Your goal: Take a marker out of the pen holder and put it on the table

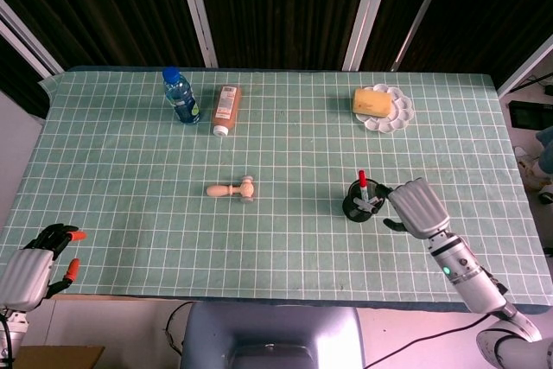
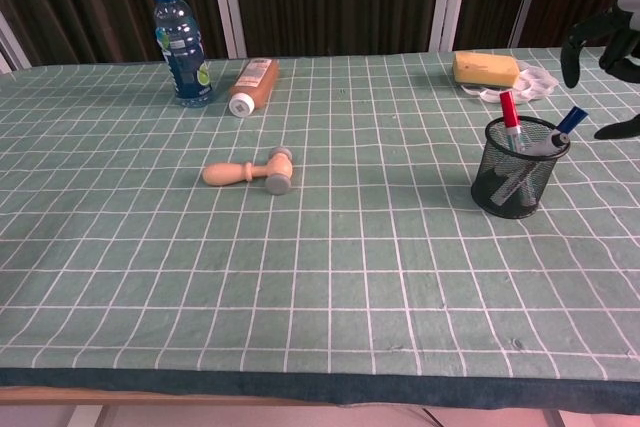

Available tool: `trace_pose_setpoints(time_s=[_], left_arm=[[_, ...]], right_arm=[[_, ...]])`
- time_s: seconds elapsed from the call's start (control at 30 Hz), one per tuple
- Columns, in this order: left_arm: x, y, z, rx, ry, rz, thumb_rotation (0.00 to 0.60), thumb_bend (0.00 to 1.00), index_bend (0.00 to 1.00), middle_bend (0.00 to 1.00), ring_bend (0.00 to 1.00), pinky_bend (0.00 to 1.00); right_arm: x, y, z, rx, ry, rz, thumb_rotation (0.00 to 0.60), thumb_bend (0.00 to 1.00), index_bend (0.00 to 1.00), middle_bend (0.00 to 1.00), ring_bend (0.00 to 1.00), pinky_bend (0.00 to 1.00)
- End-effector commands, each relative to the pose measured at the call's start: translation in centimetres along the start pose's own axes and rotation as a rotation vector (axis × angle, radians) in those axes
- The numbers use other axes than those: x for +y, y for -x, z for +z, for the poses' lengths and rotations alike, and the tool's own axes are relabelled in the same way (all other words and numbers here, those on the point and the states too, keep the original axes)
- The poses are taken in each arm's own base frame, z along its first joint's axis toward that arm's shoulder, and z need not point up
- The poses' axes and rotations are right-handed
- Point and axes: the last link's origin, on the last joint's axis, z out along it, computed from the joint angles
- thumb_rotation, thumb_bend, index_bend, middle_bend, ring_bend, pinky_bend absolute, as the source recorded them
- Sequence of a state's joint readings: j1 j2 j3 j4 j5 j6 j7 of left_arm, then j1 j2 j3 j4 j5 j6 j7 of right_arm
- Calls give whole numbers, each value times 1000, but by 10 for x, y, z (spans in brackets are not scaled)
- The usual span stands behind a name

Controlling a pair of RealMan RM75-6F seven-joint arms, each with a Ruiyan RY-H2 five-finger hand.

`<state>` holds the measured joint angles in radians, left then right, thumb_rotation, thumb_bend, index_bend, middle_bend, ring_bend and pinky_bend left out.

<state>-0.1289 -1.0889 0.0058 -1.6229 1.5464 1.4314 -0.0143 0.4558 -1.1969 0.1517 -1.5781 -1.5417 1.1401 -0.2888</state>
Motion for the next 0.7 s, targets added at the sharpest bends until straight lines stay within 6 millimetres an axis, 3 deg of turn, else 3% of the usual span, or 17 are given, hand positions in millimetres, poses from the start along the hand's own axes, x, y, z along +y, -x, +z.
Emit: trace_pose_setpoints(time_s=[0.03, 0.7], left_arm=[[0, 0, 0, -1, 0, -1, 600, 479, 304, 218, 152, 406], [-1, -1, 1, -3, -3, -12, 600, 479, 304, 218, 154, 407]], right_arm=[[0, 7, 4, -15, 4, -5, 600, 288, 621, 1000, 1000, 995], [-5, 34, 24, -39, -8, 3, 600, 358, 650, 1000, 1000, 997]])
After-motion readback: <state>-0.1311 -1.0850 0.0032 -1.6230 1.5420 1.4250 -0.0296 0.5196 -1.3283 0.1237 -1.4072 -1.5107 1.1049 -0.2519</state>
